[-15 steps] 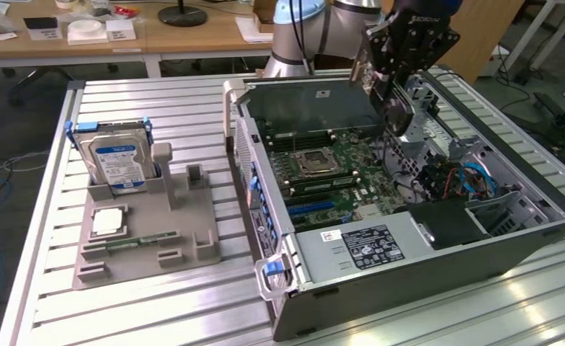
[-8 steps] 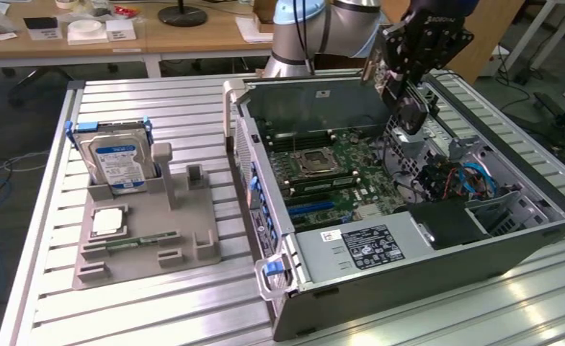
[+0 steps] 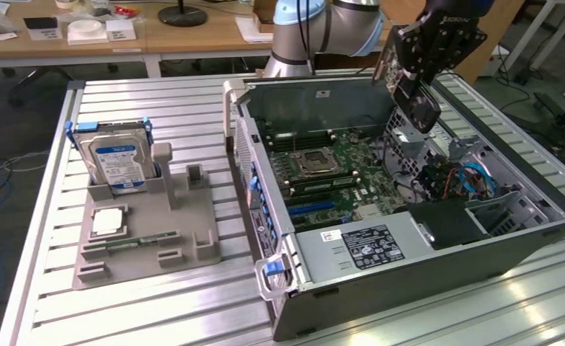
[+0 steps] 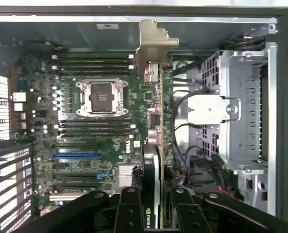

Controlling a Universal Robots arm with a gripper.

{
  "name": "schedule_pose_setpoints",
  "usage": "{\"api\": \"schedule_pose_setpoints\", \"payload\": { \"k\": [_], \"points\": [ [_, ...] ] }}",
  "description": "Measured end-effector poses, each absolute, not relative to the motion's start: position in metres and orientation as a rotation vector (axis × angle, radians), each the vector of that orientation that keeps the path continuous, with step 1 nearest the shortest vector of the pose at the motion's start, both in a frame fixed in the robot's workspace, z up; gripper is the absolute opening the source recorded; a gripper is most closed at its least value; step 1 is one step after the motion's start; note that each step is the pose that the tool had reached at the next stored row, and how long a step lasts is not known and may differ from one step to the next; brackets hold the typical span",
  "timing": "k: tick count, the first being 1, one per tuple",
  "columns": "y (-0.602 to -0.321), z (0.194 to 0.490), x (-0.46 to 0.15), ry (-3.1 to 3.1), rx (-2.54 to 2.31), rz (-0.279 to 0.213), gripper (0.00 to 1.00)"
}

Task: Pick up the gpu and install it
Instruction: 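Pick up the gpu and move the gpu toward the slot, then insert the gpu into the slot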

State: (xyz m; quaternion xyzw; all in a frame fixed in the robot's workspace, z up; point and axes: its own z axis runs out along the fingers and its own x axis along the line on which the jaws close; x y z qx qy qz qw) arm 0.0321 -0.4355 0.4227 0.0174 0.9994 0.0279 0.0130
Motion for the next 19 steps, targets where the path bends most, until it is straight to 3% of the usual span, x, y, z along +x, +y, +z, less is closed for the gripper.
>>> {"api": "schedule_pose_setpoints", "payload": {
  "k": [19],
  "points": [
    [-0.4355,0.4227,0.0407,3.114,0.054,0.087,0.27]
  ]
}}
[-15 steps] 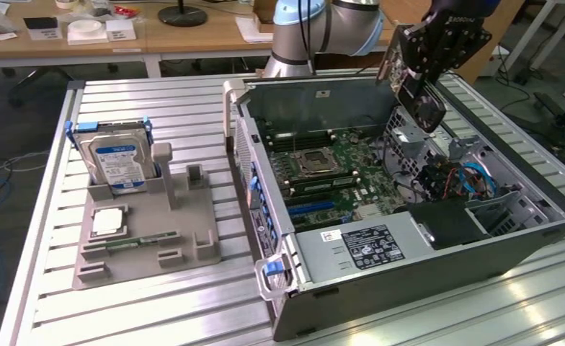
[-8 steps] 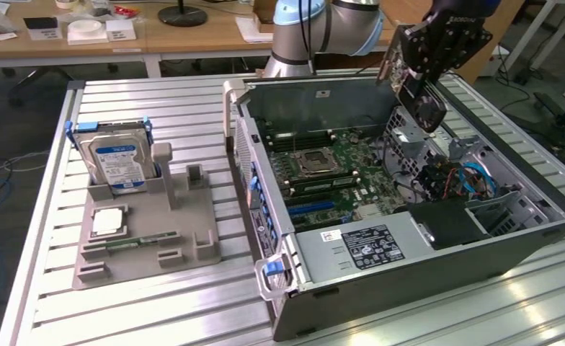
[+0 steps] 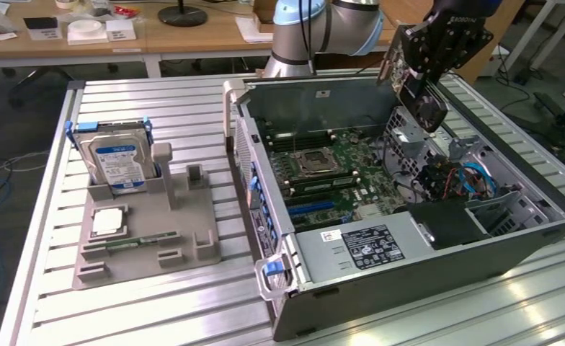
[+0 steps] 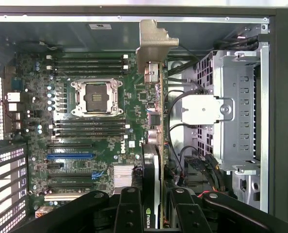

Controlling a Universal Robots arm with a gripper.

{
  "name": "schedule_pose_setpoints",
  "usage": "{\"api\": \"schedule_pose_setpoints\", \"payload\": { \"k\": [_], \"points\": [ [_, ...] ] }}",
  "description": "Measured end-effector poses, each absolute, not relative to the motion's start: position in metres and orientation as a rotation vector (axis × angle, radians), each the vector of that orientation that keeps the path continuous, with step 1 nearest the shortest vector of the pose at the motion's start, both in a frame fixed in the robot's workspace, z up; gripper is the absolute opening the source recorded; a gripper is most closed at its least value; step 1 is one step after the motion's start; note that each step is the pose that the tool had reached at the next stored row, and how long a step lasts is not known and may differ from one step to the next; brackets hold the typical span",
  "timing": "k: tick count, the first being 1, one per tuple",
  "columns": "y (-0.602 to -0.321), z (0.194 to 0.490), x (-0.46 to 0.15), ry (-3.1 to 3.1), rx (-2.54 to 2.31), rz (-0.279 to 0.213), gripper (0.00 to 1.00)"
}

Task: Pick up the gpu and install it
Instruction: 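Insert the gpu into the slot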

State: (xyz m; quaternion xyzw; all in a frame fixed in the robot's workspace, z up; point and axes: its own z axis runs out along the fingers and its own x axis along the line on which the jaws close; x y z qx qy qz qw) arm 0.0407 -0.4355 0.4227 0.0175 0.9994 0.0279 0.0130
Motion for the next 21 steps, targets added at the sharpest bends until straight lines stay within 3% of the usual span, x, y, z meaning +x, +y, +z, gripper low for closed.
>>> {"api": "schedule_pose_setpoints", "payload": {
  "k": [21],
  "points": [
    [-0.4355,0.4224,0.0407,3.114,-0.152,0.090,0.27]
  ]
}}
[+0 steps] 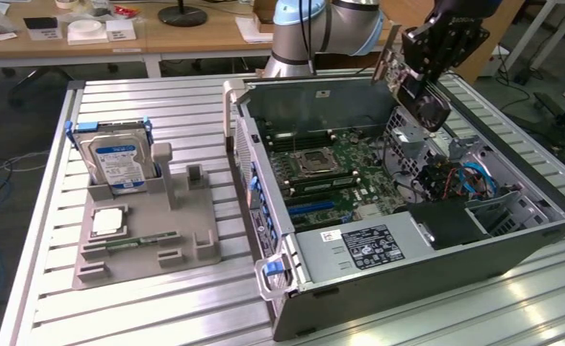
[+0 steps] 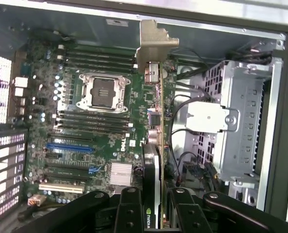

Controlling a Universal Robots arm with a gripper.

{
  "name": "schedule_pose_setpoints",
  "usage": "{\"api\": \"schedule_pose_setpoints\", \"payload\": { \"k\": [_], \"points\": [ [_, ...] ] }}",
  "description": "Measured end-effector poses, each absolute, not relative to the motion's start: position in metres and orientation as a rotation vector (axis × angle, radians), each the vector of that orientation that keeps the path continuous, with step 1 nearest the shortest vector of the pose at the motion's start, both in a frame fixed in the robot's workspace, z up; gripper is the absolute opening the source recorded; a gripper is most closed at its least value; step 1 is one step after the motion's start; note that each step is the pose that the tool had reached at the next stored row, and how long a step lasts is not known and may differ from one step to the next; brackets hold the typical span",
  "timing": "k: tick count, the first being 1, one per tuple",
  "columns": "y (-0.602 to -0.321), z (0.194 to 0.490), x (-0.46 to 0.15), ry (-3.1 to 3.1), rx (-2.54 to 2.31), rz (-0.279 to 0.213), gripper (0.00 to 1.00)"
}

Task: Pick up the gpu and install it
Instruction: 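Insert the gpu into the slot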

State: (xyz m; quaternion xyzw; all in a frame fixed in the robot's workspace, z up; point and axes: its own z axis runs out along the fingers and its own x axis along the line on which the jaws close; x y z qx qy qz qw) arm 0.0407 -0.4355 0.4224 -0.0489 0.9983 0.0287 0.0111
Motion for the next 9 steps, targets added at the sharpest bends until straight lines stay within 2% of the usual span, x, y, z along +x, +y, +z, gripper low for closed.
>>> {"api": "schedule_pose_setpoints", "payload": {
  "k": [9],
  "points": [
    [-0.4355,0.4219,0.0407,3.100,-0.370,0.092,0.27]
  ]
}}
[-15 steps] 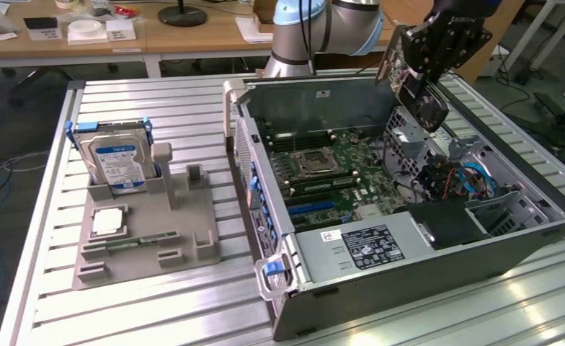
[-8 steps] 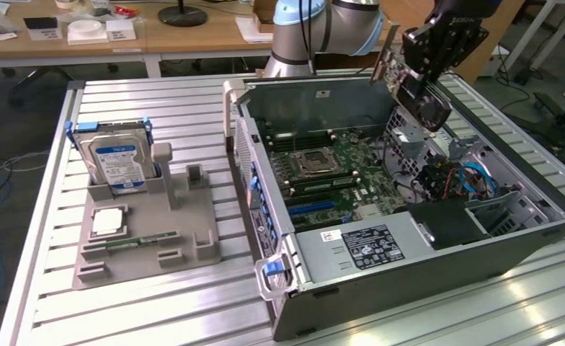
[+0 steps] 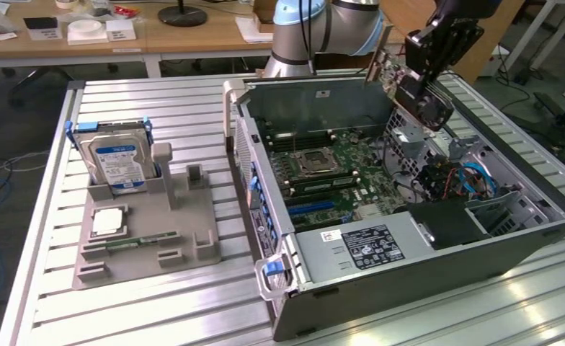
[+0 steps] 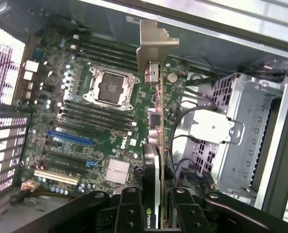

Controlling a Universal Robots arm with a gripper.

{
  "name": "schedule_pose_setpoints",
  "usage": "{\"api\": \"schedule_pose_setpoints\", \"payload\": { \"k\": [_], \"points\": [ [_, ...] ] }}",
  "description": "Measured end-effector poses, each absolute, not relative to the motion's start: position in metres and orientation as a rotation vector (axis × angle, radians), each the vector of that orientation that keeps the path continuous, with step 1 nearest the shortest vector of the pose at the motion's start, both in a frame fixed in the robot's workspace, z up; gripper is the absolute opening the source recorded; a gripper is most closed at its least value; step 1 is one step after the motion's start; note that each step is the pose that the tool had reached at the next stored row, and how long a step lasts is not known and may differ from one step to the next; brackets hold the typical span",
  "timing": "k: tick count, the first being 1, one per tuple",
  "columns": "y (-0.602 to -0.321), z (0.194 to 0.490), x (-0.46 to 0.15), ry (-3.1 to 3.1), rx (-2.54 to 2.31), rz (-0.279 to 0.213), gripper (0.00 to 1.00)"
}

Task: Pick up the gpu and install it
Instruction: 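Insert the gpu into the slot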

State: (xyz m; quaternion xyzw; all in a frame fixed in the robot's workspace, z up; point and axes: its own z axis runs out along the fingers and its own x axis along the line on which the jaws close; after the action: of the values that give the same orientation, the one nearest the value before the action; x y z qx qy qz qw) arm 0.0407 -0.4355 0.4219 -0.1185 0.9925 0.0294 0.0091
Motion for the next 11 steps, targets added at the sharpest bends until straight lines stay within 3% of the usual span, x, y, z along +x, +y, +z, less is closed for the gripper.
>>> {"api": "schedule_pose_setpoints", "payload": {
  "k": [11],
  "points": [
    [-0.4355,0.4214,0.0407,3.059,-0.652,0.094,0.27]
  ]
}}
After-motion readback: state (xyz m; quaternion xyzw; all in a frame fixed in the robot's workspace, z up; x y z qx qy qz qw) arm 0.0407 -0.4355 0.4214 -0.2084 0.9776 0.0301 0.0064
